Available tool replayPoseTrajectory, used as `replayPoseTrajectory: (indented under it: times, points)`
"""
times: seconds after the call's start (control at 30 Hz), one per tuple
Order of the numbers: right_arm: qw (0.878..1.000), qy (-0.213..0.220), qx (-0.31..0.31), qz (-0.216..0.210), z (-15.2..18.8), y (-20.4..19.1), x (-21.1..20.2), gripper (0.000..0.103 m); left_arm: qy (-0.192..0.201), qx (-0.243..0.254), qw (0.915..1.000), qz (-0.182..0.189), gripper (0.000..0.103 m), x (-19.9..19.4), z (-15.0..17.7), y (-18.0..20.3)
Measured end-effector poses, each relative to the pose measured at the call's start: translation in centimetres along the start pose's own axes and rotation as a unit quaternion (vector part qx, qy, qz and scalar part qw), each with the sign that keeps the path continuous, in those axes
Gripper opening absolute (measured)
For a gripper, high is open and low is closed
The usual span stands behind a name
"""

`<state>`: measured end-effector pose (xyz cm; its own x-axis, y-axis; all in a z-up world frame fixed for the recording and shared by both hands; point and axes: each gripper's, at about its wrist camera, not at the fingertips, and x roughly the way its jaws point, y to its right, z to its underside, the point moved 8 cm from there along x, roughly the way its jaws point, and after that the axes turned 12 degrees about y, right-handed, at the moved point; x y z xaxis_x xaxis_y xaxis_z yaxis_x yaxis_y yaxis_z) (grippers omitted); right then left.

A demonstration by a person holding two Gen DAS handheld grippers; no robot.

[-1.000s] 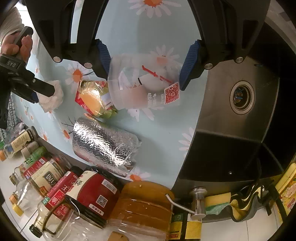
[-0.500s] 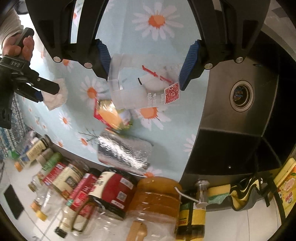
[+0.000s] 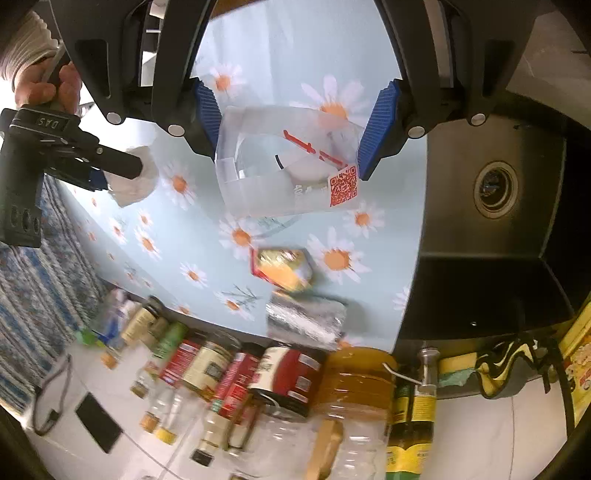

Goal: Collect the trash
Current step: 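Carry the plastic cup and clear bag down over the black bin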

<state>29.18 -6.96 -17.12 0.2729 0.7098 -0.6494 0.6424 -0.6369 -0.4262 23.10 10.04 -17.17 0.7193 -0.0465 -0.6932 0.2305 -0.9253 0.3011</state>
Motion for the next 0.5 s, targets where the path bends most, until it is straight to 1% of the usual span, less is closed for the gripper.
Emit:
replayPoseTrajectory:
  times: [0.17, 0.5]
  points:
    - [1.000, 0.003, 0.012, 0.020, 2.5, -1.9, -1.7, 0.056, -0.003, 0.018, 0.9995, 0.025, 0.065, -1.8, 2.4, 0.8]
    - [0.998, 0.018, 0.026, 0.044, 6.8, -5.8, -4.4, 0.056, -0.012, 0.033, 0.9973, 0.065, 0.065, -5.6, 6.8, 1.1]
